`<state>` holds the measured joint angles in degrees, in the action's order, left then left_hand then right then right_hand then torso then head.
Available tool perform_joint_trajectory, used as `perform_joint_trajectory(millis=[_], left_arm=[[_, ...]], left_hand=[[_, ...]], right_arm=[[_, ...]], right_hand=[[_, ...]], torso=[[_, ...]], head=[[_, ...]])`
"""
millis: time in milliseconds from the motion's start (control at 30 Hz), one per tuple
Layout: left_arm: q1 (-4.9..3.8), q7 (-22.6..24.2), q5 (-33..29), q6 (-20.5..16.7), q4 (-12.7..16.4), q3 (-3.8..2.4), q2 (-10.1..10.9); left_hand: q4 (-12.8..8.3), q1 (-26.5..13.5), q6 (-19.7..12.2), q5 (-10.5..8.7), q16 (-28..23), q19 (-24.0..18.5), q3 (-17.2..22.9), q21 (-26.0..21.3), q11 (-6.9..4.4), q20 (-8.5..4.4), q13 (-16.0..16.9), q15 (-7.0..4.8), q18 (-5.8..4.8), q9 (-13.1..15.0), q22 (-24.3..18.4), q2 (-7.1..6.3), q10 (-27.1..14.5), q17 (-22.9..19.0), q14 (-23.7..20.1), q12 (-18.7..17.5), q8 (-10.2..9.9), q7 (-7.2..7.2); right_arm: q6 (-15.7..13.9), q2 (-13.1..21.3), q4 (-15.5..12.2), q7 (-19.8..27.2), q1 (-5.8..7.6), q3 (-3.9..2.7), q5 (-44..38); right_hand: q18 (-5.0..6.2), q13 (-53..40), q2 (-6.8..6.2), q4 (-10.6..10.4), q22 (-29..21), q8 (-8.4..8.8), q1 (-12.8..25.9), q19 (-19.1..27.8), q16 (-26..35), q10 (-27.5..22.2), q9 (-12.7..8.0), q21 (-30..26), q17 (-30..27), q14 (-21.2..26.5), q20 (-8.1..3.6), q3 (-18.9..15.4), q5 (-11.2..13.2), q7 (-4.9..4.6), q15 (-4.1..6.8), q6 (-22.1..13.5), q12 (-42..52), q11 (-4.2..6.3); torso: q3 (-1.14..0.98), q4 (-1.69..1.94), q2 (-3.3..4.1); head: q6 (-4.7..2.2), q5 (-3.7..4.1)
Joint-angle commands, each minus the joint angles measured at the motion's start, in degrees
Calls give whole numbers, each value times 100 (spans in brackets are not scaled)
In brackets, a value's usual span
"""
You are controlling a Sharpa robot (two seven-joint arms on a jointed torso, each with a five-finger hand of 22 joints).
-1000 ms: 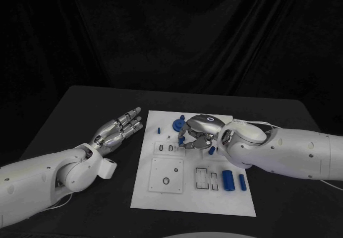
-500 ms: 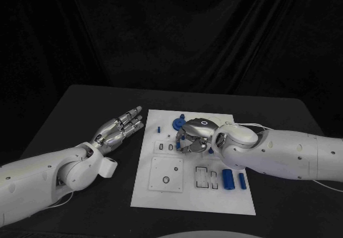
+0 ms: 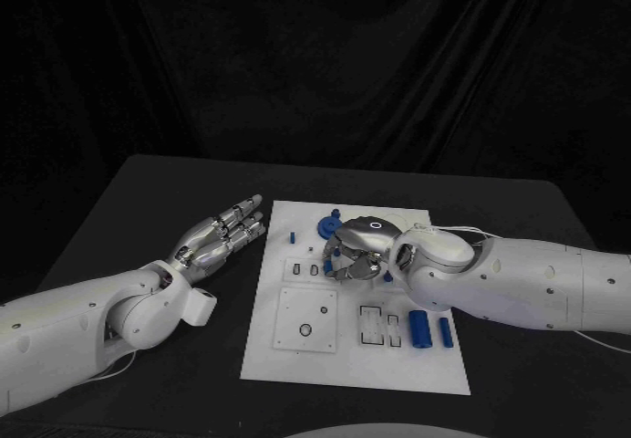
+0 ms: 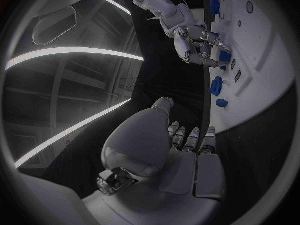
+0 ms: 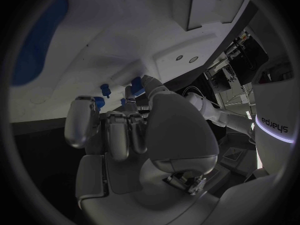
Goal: Assemble the parts on the task board
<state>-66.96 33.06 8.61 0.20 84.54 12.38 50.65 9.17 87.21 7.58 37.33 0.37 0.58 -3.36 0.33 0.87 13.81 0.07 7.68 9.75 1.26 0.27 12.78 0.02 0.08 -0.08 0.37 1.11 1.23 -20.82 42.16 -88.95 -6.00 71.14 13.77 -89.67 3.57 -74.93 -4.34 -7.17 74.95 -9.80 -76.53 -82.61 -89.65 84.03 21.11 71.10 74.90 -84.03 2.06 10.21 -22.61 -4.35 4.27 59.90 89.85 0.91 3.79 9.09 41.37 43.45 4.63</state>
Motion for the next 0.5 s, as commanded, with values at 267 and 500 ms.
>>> perform_joint_trajectory(millis=[267, 500], left_arm=[[6, 56, 2, 80, 23, -4, 3], [6, 48, 2, 81, 36, -4, 18]], left_hand=[[-27, -62, 7, 30, -37, -4, 22, 7, 32, 53, -7, 40, 45, 3, 7, -7, -2, -8, 8, -37, 28, 16], [-32, -65, 2, 28, -37, -4, 28, 7, 38, 56, -7, 43, 45, 2, 6, -5, -2, -8, 8, -37, 26, 16]], right_arm=[[-224, 51, -31, 0, -57, 36, -69], [-247, 99, -58, -6, -57, 36, -83]], right_hand=[[35, -1507, -6, 198, 988, -102, -57, -27, 10, 597, 309, 1, 1477, -587, 22, 135, -851, 43, -18, 51, 15, -33], [35, -1507, -14, 210, 988, -107, -55, -28, 0, 597, 329, 2, 1484, -589, 21, 145, -885, 43, -16, 47, 15, -28]], torso=[[3, -1, -3], [4, -1, -2]], head=[[-13, -4], [-15, -23]])
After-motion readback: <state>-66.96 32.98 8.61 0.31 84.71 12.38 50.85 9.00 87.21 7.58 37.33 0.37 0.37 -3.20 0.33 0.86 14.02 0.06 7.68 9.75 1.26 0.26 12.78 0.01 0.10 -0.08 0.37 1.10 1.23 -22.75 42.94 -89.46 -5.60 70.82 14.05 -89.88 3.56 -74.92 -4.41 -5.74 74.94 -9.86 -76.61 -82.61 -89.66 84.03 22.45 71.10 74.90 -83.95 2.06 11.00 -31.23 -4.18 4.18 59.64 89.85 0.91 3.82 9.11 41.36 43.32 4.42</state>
